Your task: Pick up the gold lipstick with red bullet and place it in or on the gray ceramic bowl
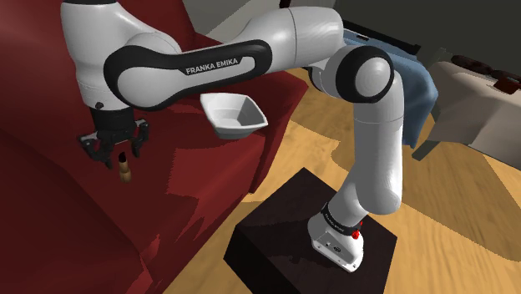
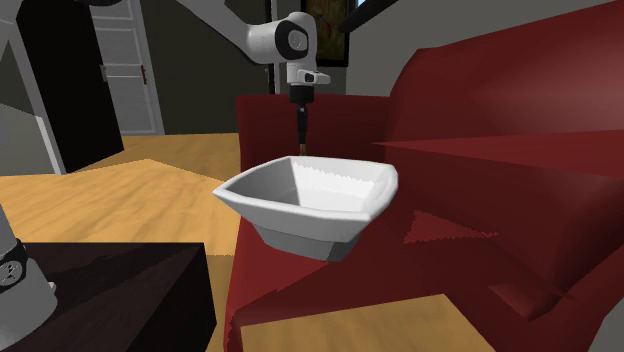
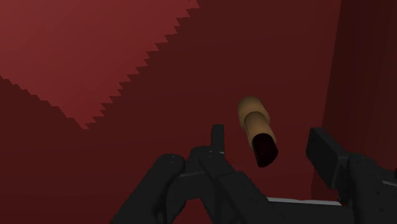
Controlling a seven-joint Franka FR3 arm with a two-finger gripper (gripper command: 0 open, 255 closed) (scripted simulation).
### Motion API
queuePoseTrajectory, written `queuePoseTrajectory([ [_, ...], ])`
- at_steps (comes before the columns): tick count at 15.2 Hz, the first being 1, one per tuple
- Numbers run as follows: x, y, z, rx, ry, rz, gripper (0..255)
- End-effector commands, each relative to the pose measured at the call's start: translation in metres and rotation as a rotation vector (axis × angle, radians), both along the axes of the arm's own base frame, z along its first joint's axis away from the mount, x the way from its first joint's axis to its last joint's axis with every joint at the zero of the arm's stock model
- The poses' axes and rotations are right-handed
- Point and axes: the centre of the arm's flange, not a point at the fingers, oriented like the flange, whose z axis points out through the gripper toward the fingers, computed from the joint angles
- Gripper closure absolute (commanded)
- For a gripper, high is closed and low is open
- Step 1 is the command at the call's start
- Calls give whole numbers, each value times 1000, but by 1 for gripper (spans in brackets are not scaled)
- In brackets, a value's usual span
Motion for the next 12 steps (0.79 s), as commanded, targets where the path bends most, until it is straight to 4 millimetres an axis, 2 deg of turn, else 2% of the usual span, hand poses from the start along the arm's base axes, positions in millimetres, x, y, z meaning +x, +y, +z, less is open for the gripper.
queuePoseTrajectory([
  [1, 0, 0, 0, 0, 0, 0, 255],
  [9, 0, 0, 0, 0, 0, 0, 255],
  [12, 0, 0, 16, 0, 0, 0, 255],
])
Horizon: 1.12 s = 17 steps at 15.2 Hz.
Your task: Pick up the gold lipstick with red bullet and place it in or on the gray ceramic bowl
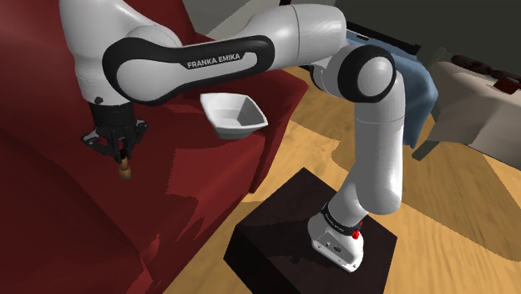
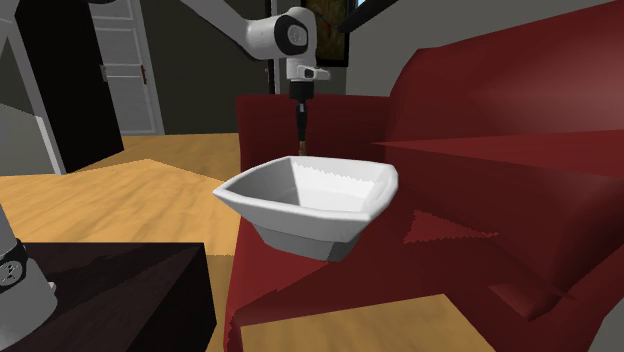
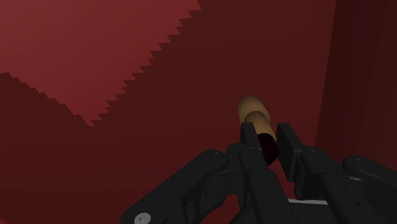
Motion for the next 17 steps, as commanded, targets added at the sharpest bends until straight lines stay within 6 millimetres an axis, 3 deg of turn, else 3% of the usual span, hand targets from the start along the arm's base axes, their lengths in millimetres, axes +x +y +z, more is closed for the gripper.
queuePoseTrajectory([
  [1, 1, 1, 10, 0, 0, 0, 255],
  [17, 1, 1, 94, 0, 0, 0, 255],
])
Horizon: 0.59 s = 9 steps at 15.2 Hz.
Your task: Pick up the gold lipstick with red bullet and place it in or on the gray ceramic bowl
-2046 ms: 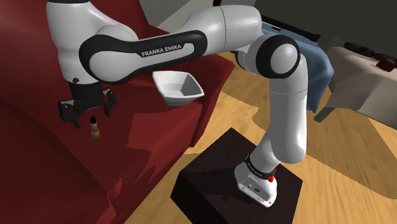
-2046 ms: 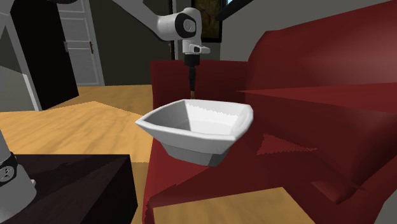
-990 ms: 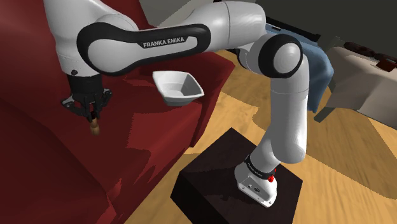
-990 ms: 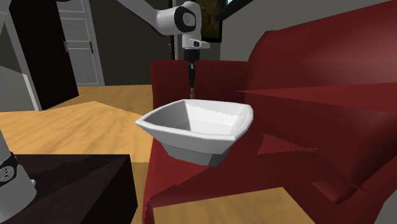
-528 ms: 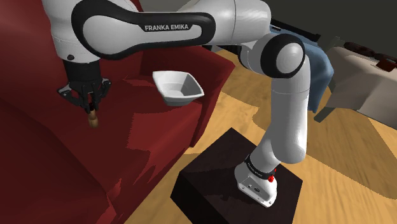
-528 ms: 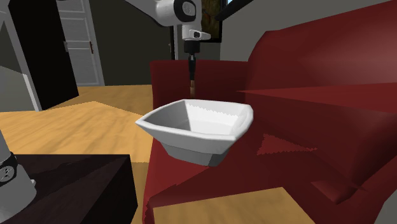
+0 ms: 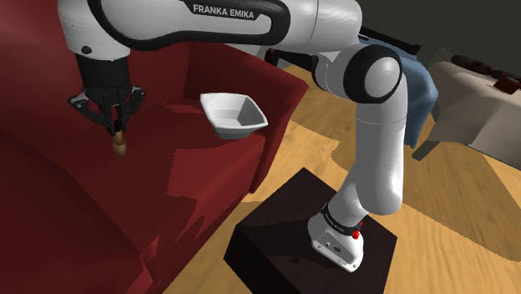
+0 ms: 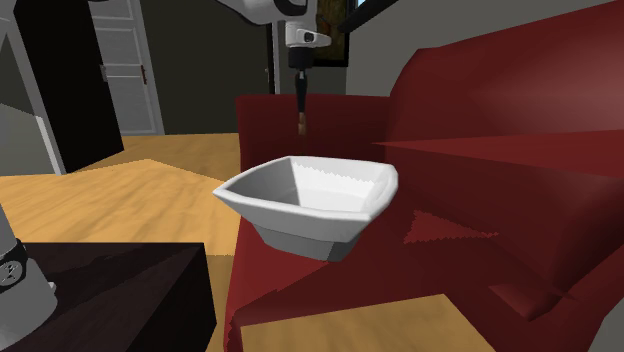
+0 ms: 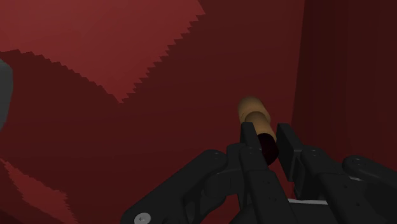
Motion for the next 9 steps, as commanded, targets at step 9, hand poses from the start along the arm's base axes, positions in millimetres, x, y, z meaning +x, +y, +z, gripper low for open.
queuePoseTrajectory([
  [9, 1, 1, 53, 0, 0, 0, 255],
])
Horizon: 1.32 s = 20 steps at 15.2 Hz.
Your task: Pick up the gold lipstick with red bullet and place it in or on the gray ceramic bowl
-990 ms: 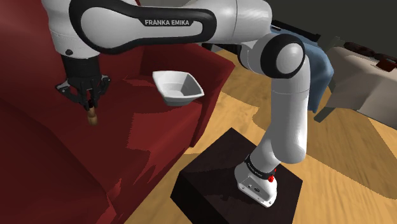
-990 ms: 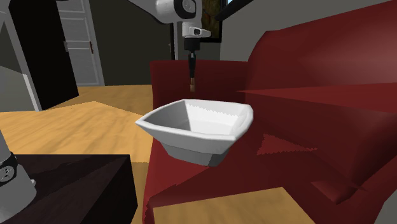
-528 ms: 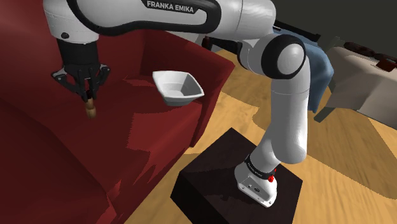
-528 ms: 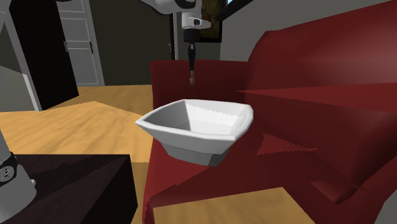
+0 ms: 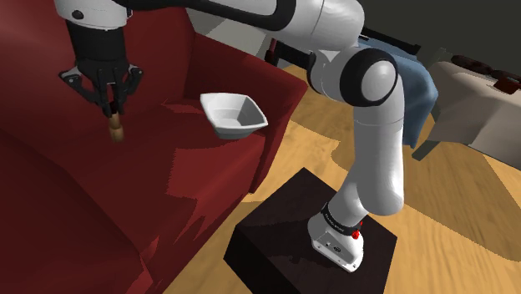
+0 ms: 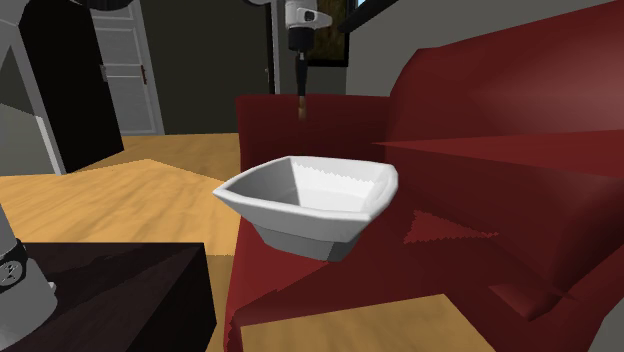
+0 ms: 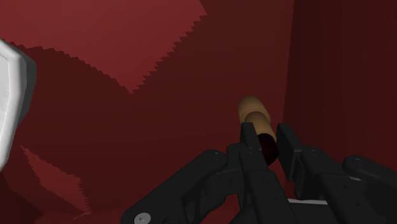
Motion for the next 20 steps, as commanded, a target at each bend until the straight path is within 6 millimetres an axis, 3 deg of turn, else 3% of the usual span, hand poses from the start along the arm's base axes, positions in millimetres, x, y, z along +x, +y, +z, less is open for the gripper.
queuePoseTrajectory([
  [1, -1, 1, 11, 0, 1, 0, 255],
  [4, -1, 1, 25, 0, 1, 0, 255],
  [20, 17, -209, 42, 0, 1, 0, 255],
])
